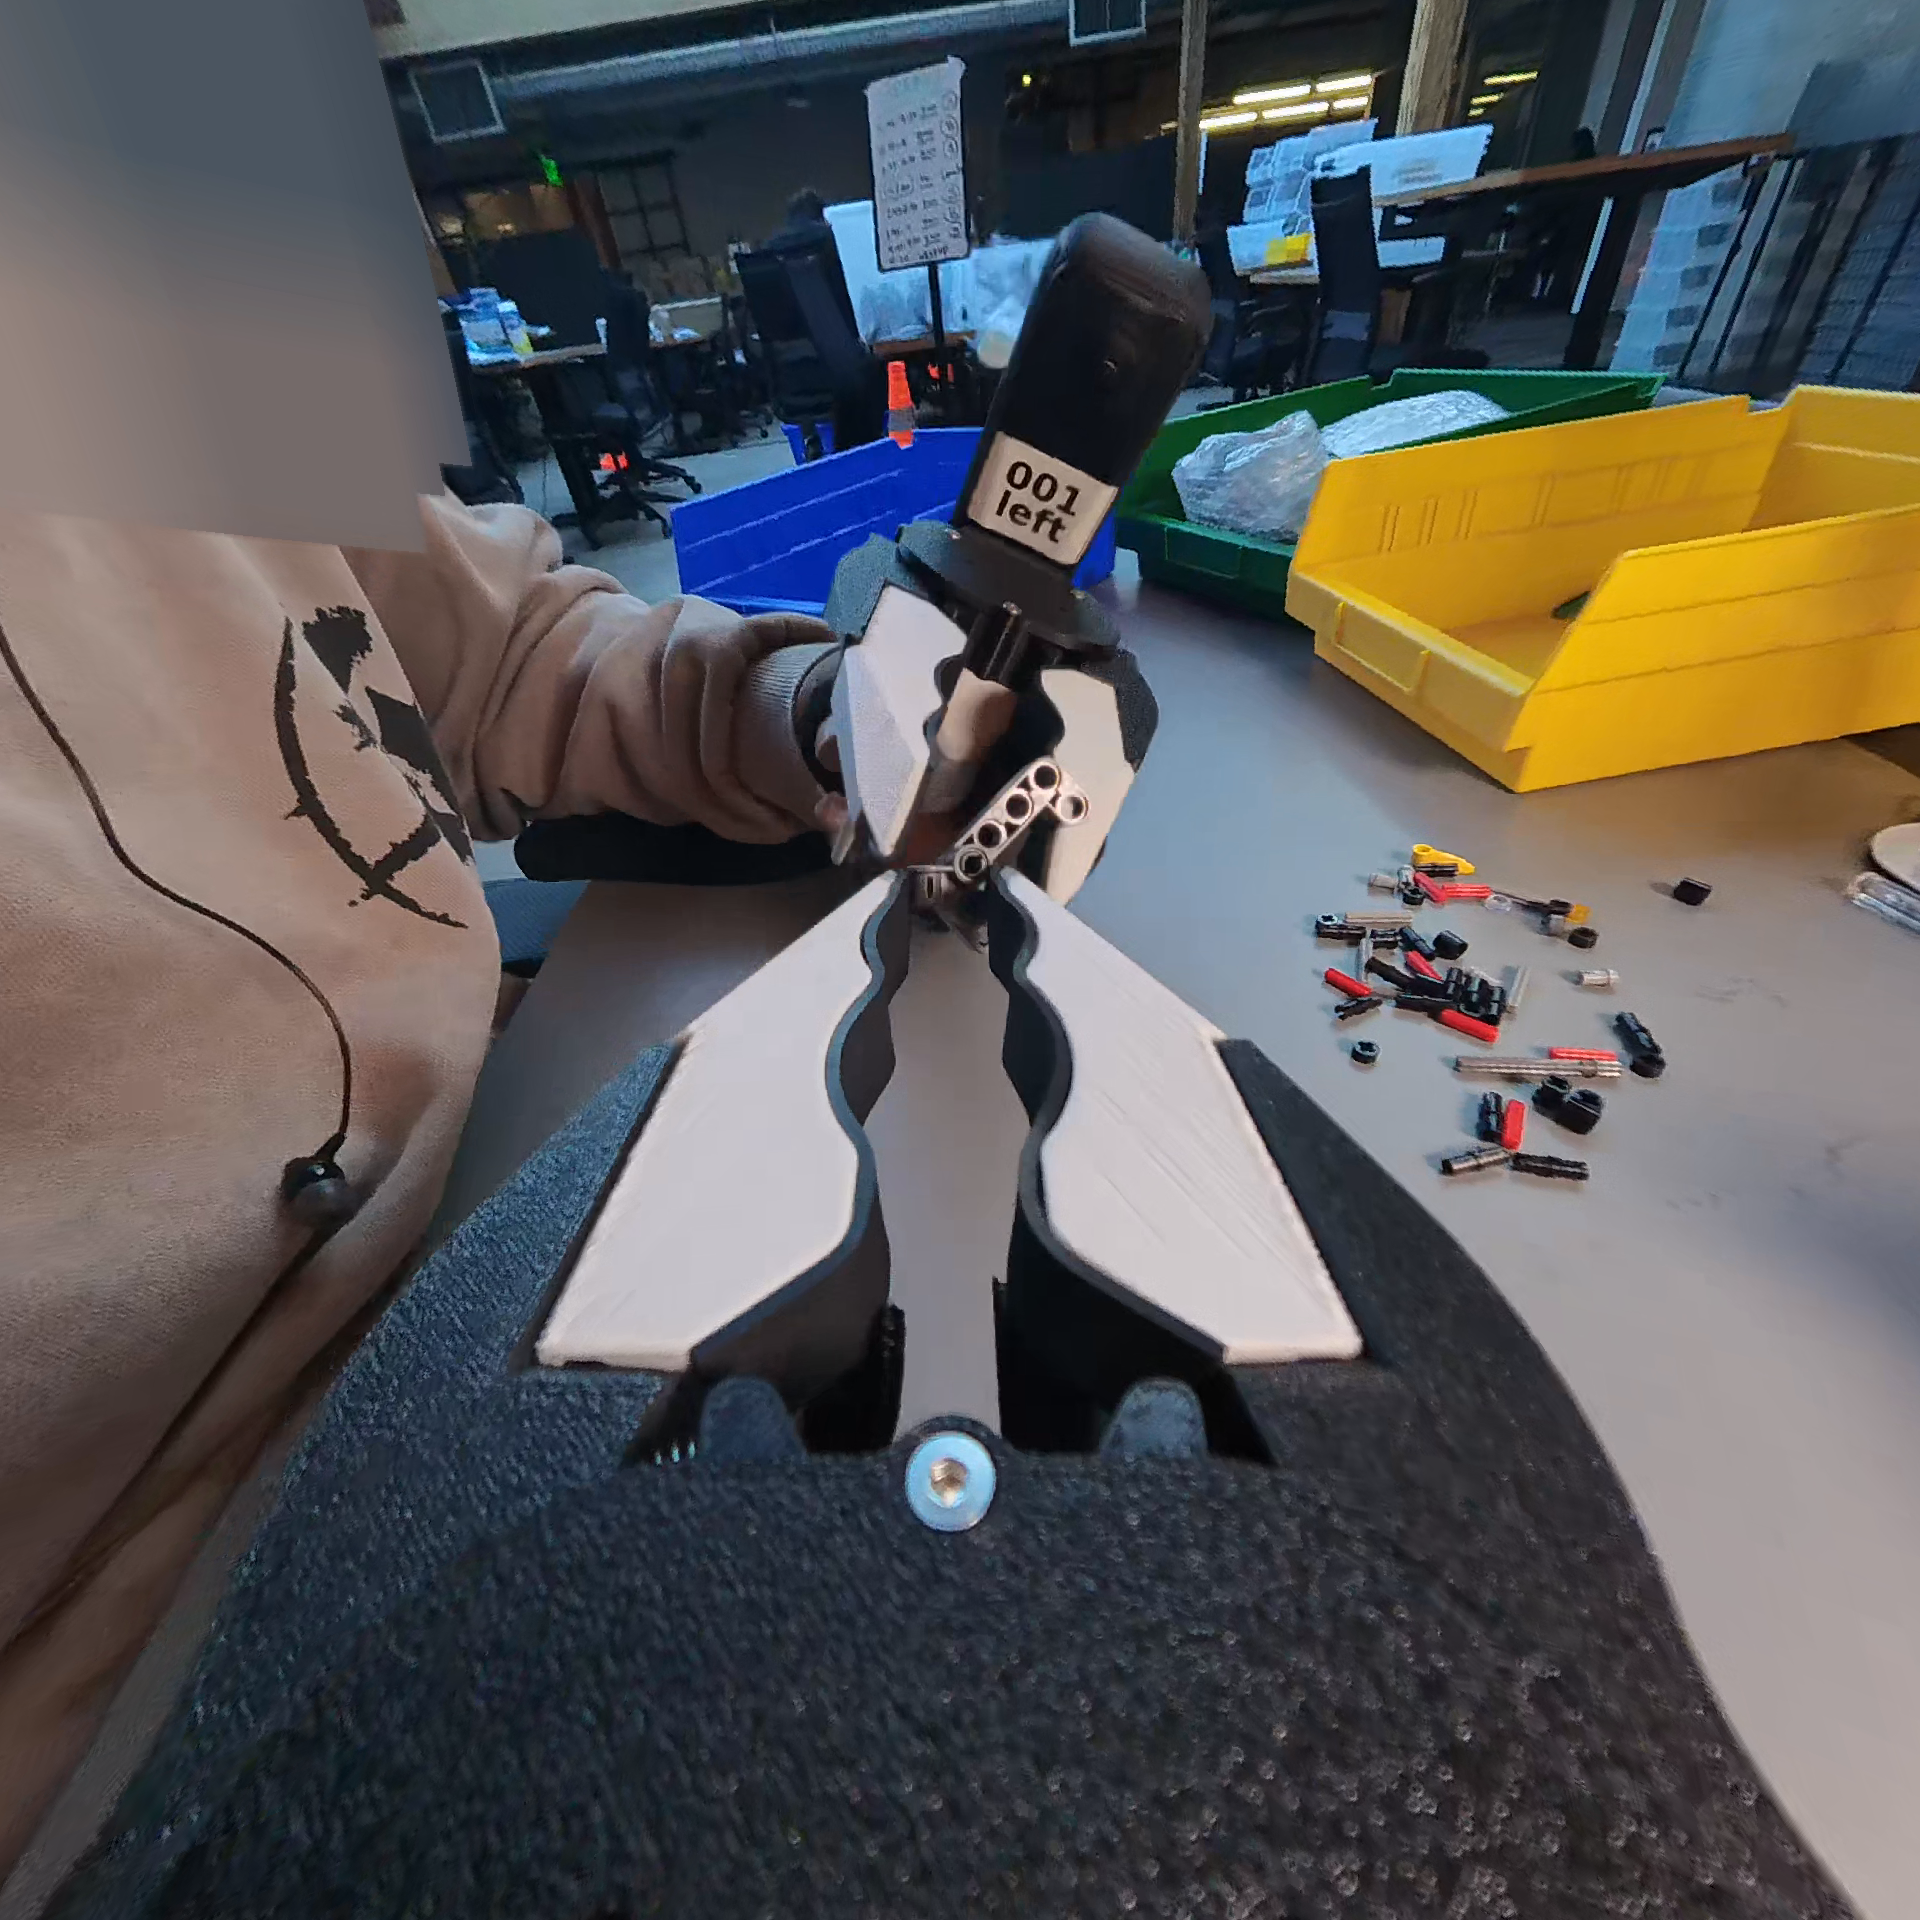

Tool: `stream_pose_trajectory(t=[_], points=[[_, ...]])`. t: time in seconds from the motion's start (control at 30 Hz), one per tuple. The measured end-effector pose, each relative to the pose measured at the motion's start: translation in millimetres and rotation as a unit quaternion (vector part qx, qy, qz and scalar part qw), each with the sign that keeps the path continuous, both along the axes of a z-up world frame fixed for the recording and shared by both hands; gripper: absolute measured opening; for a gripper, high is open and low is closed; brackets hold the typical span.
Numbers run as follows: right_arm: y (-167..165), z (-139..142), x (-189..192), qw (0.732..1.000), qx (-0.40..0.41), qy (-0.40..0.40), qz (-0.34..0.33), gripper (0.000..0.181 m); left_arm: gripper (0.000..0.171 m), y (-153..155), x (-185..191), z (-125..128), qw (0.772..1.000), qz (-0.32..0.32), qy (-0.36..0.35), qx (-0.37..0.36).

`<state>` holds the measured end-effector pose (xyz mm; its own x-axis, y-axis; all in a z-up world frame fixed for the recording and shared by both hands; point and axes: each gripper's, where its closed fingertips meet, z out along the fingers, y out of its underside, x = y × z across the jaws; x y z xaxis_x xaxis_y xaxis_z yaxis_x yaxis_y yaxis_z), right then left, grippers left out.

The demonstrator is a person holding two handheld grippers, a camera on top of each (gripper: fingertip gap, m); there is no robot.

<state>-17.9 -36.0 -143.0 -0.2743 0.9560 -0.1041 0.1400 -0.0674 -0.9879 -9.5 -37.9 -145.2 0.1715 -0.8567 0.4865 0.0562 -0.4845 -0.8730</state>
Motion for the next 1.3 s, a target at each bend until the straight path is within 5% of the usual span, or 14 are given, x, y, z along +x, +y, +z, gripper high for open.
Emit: stream_pose_trajectory(t=[0.13,0.37,0.53,0.8,0.83,0.87,0.9,0.93,0.97,1.07,1.2,1.3], points=[[-1.6,4.5,-0.3,1.0,0.0,0.014,-0.001,0.013,0.011,-0.5,-1.6,8.8,0.999,-0.006,-0.034,-0.014],[-5.2,4.4,3.8,0.998,0.058,0.011,-0.006,0.012,0.007,-5.2,1.3,10.2,0.995,-0.035,-0.069,-0.064],[-7.8,1.5,5.2,0.999,0.035,0.004,0.015,0.011,0.007,-8.0,1.6,1.9,0.998,-0.036,-0.03,-0.05],[-7.3,9.5,9.2,0.999,-0.025,0.026,0.034,0.01,0.007,-10.1,4.4,5.8,0.994,-0.058,-0.066,-0.073],[-7.9,14.2,10.7,0.998,-0.035,0.037,0.04,0.009,0.007,-10.1,4.8,-2.5,0.995,-0.055,-0.045,-0.073],[4.3,54.0,24.4,0.985,-0.094,0.143,0.032,0.0,0.007,-8.1,2.9,-28.9,0.996,-0.041,0.024,-0.077],[28.1,89.8,47.3,0.966,-0.152,0.207,0.022,0.0,0.007,-8.9,0.2,-29.0,0.995,-0.041,0.012,-0.094],[37.5,92.7,54.6,0.977,-0.065,0.201,-0.024,0.0,0.007,-6.2,-2.4,-16.7,0.996,-0.031,-0.018,-0.081],[27.7,77.8,48.0,0.988,-0.004,0.149,-0.03,0.0,0.007,-3.5,-1.8,-7.1,0.997,-0.024,-0.027,-0.062],[6.3,43.8,29.8,0.995,0.004,0.099,-0.01,0.0,0.007,0.2,7.0,4.2,0.999,-0.023,-0.024,-0.036],[-3.3,10.4,19.6,0.997,0.066,0.017,0.02,0.036,0.007,-4.9,9.3,-0.3,0.998,-0.034,-0.022,-0.045],[-9.4,-4.0,12.5,0.993,0.116,-0.011,0.012,0.024,0.007,-6.9,11.4,-6.0,0.998,-0.037,-0.008,-0.051]])
